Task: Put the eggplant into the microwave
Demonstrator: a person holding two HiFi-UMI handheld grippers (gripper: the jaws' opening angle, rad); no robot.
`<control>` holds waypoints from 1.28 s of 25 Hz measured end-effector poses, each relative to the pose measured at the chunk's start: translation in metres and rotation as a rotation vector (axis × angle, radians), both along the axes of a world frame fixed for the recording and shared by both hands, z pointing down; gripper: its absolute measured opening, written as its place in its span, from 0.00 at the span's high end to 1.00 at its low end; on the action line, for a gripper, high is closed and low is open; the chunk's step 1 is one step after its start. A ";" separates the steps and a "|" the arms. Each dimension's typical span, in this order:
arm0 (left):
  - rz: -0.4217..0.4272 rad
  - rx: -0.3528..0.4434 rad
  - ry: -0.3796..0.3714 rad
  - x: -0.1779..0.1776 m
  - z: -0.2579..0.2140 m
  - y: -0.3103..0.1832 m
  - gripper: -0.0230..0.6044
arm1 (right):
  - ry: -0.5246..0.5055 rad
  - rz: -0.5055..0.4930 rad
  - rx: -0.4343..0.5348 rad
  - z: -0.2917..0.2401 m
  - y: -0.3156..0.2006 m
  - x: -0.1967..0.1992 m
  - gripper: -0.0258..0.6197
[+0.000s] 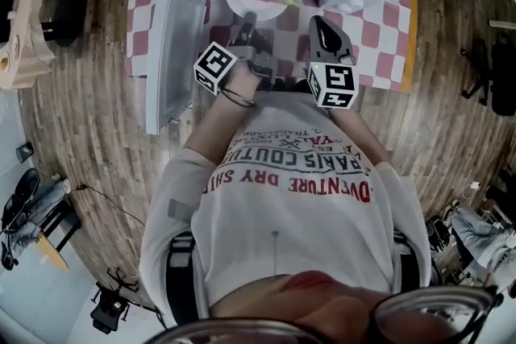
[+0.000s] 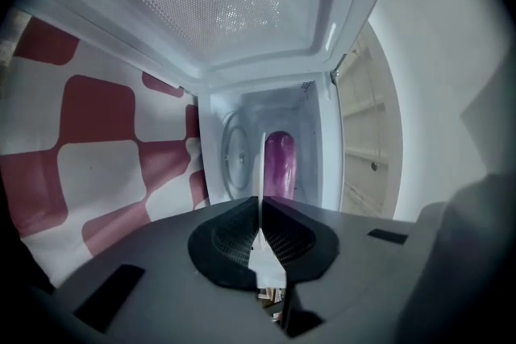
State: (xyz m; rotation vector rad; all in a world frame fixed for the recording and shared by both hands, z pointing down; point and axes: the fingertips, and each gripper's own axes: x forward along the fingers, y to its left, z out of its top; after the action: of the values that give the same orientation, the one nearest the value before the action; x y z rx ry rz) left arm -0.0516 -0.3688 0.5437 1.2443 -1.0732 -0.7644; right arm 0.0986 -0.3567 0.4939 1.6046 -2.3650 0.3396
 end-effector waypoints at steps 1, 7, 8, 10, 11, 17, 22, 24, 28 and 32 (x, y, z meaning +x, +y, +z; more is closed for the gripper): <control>-0.001 -0.004 0.004 -0.001 0.004 -0.004 0.91 | 0.002 0.004 -0.006 0.003 -0.004 0.000 0.92; -0.008 -0.024 0.013 -0.007 0.024 -0.027 0.91 | 0.023 -0.005 -0.011 0.012 -0.029 -0.006 0.92; -0.009 -0.029 0.013 -0.007 0.027 -0.031 0.91 | 0.026 -0.011 -0.012 0.014 -0.032 -0.007 0.92; -0.007 -0.037 0.007 -0.008 0.034 -0.038 0.91 | 0.029 -0.022 -0.016 0.018 -0.037 -0.010 0.92; -0.005 -0.040 0.004 -0.008 0.037 -0.041 0.91 | 0.027 -0.026 -0.018 0.020 -0.040 -0.011 0.92; -0.025 -0.084 0.037 -0.008 0.053 -0.049 0.91 | -0.003 -0.014 -0.050 0.026 -0.047 -0.007 0.92; -0.017 -0.090 -0.012 -0.010 0.062 -0.058 0.91 | -0.015 -0.006 -0.045 0.026 -0.054 -0.005 0.92; -0.012 -0.090 -0.026 -0.009 0.064 -0.061 0.91 | -0.019 -0.003 -0.041 0.025 -0.055 -0.004 0.92; -0.014 -0.103 -0.028 -0.006 0.069 -0.066 0.91 | -0.018 -0.006 -0.044 0.026 -0.055 -0.004 0.92; -0.025 -0.108 -0.035 -0.006 0.072 -0.076 0.91 | -0.016 -0.020 -0.052 0.028 -0.053 -0.009 0.92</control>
State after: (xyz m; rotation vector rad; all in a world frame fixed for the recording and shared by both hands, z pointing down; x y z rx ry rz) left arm -0.0578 -0.4445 0.6162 1.1575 -1.1452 -0.6964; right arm 0.0895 -0.4093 0.5216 1.5596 -2.3629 0.4077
